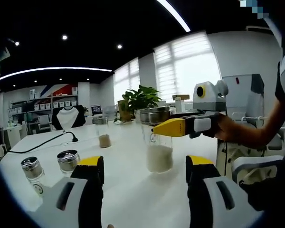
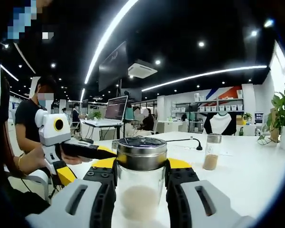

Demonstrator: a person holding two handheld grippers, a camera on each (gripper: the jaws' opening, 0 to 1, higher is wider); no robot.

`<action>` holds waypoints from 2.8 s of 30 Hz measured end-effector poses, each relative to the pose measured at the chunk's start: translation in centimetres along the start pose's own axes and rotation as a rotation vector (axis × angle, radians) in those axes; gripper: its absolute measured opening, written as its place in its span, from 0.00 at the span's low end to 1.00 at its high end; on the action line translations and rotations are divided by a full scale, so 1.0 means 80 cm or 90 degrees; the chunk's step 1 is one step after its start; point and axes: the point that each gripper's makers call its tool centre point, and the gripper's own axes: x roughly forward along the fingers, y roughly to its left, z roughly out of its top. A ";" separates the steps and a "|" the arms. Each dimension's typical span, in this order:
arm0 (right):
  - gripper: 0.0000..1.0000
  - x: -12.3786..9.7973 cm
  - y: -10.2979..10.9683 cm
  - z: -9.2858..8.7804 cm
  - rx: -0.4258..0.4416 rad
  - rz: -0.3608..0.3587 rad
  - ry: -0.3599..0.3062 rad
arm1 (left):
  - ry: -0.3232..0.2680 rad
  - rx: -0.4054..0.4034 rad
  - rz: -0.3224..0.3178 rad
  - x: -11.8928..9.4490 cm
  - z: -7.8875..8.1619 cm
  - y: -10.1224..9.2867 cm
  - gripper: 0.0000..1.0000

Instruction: Rotate the seasoning bottle until the label or dispensing opening points toward the visible target arrow and the bottle remains upright within the marked orientation range

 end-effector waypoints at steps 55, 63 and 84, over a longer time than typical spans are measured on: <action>0.37 -0.002 0.115 0.009 0.036 0.218 -0.014 | -0.089 -0.054 -0.225 -0.012 0.014 -0.062 0.45; 0.37 -0.004 0.115 0.011 0.038 0.223 -0.014 | -0.085 -0.052 -0.240 -0.009 0.013 -0.065 0.43; 0.38 -0.003 0.114 0.000 0.050 0.232 -0.011 | -0.084 -0.082 -0.214 -0.005 0.003 -0.068 0.42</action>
